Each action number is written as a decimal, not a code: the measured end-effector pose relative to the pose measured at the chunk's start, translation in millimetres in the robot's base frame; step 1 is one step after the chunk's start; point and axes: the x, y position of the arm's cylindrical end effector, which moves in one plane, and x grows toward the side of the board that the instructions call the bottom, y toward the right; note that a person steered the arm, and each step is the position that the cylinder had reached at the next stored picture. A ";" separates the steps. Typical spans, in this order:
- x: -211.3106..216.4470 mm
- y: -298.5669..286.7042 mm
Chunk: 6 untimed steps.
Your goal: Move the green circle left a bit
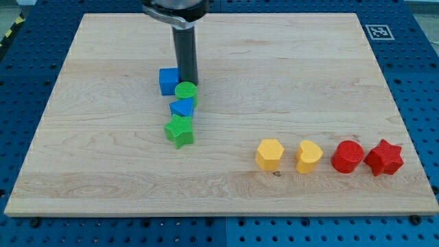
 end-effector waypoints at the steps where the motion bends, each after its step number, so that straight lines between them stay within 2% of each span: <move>1: 0.0 -32.3; 2: -3.8 -41.0; 4: -5.7 29.1; 6: 15.3 19.6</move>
